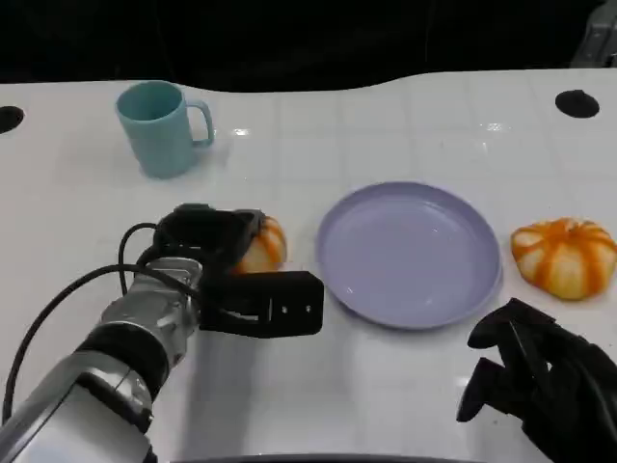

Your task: Grasp the bread from the table and place it into the plate.

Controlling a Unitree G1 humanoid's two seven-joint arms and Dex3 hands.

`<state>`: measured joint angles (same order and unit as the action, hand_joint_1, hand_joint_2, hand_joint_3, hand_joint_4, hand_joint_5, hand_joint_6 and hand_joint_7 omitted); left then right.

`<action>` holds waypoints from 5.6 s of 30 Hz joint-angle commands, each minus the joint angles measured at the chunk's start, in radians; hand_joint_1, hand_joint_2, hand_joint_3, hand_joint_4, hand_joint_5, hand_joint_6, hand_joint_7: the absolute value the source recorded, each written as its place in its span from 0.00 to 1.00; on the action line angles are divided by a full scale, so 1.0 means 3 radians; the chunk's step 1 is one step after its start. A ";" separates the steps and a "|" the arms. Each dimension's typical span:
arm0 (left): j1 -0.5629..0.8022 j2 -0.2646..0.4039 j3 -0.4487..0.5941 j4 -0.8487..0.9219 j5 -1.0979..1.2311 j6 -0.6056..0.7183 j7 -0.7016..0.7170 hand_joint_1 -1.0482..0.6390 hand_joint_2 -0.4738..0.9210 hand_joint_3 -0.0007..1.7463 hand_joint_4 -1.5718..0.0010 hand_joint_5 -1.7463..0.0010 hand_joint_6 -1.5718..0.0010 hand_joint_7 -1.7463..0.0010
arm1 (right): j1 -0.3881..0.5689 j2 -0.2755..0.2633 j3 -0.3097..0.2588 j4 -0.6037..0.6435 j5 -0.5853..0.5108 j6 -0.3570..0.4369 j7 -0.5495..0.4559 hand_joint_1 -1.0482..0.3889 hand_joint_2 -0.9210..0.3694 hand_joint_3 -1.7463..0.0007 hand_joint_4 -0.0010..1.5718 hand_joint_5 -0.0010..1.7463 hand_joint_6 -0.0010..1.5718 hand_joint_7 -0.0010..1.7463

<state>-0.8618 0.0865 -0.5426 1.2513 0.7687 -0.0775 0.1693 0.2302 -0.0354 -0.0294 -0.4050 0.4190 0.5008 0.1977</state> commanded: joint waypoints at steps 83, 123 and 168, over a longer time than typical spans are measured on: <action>-0.0877 -0.1063 -0.0163 0.0145 -0.0241 -0.0028 0.0041 0.48 1.00 0.03 0.58 0.00 0.50 0.89 | 0.0078 -0.0011 0.0155 0.0038 -0.0101 -0.0349 0.0061 0.43 0.00 0.75 0.39 1.00 0.29 0.92; 0.0076 -0.0526 0.1346 -0.1051 -0.2216 -0.0344 -0.1951 0.23 1.00 0.17 0.88 0.69 0.75 0.95 | -0.0014 -0.0028 0.0011 0.0064 -0.0041 -0.0168 0.0005 0.43 0.00 0.76 0.39 1.00 0.32 0.90; 0.3117 -0.0628 0.2356 -0.4952 -0.4809 0.2274 -0.1301 0.29 1.00 0.28 0.50 0.00 0.67 0.00 | -0.0042 -0.0039 0.0010 -0.0037 -0.0017 -0.0028 -0.0019 0.43 0.00 0.75 0.39 1.00 0.31 0.91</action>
<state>0.0659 -0.1141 0.1615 -0.2309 -0.6857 0.6283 -0.2365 0.2137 -0.0339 -0.0159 -0.3994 0.4005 0.4847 0.1908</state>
